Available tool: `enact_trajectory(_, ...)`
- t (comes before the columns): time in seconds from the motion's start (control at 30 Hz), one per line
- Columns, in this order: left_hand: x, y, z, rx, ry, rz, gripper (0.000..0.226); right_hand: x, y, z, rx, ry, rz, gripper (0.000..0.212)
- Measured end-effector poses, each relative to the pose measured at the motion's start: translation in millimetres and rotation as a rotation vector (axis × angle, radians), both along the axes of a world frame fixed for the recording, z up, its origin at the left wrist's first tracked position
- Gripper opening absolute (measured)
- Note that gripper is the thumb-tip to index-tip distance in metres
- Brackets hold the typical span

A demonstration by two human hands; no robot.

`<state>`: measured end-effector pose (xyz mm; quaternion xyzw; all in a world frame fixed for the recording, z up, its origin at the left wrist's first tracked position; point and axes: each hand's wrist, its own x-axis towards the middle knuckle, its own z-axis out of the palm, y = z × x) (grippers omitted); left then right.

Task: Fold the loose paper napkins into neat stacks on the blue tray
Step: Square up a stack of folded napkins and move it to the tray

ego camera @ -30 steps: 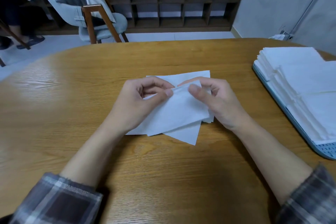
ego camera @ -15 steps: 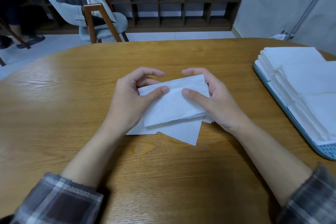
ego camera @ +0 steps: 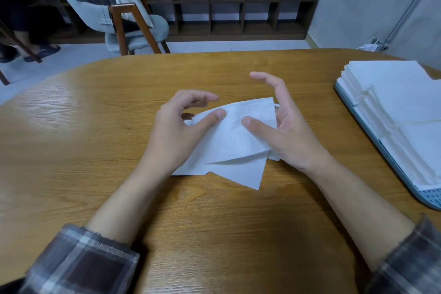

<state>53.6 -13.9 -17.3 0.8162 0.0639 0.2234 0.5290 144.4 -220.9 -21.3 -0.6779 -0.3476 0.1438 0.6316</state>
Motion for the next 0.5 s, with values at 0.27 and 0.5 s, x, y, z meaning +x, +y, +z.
enact_trajectory(0.27,0,1,3,-0.178,-0.008,0.005,0.008,3,-6,2,0.004,0.061,-0.005,0.020)
enact_trajectory(0.5,0,1,-10,0.341,-0.145,0.072,0.035,16,-9,-2,-0.088,-0.004,-0.227,0.028)
